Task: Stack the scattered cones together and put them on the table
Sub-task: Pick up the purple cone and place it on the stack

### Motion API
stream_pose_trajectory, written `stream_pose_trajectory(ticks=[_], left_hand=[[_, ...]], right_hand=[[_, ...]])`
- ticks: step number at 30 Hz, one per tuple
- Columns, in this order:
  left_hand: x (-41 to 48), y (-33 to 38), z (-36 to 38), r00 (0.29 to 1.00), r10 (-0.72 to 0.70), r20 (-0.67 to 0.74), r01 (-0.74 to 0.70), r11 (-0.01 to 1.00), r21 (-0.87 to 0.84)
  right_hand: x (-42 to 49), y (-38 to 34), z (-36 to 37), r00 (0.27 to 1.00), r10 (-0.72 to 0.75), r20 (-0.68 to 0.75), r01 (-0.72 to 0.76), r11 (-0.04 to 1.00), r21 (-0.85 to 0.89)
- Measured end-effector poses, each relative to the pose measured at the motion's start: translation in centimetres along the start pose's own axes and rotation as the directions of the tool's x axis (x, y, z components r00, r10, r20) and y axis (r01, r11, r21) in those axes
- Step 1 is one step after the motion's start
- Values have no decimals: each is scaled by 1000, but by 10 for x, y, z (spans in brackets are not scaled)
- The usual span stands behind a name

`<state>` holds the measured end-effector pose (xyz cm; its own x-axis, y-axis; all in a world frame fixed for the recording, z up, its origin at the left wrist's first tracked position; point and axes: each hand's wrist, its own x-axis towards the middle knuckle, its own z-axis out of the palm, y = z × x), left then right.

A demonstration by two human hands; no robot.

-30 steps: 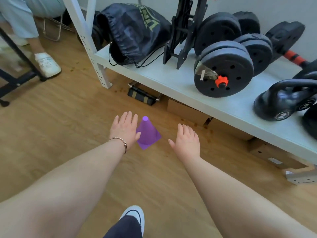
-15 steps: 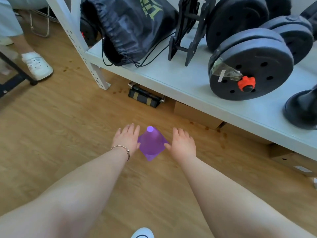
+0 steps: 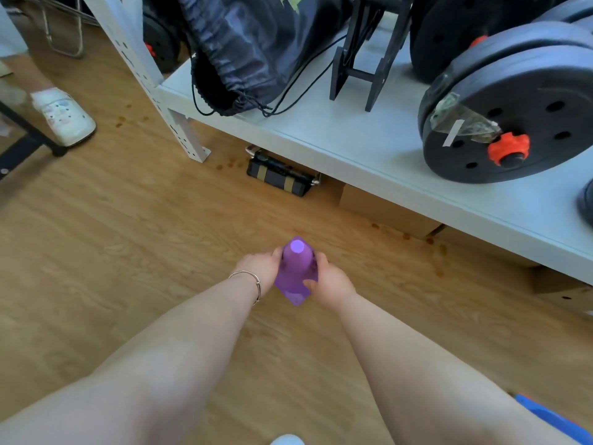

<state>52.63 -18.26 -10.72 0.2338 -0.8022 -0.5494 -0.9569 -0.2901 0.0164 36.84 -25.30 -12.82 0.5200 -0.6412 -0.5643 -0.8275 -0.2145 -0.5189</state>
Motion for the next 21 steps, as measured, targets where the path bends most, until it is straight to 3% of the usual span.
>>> stream_pose_trajectory(ticks=[5, 12, 21], left_hand=[[-12, 9, 3, 998, 63, 23, -61, 995, -75], [-30, 43, 7, 992, 67, -104, -94, 954, -283], [-60, 96, -2, 975, 89, -205, -191, 805, -561]], right_hand=[[-12, 19, -1, 999, -49, -22, 49, 999, 22], [-47, 46, -10, 997, -36, -73, 44, 993, 108], [-110, 94, -42, 988, -27, -154, 73, 950, 304]])
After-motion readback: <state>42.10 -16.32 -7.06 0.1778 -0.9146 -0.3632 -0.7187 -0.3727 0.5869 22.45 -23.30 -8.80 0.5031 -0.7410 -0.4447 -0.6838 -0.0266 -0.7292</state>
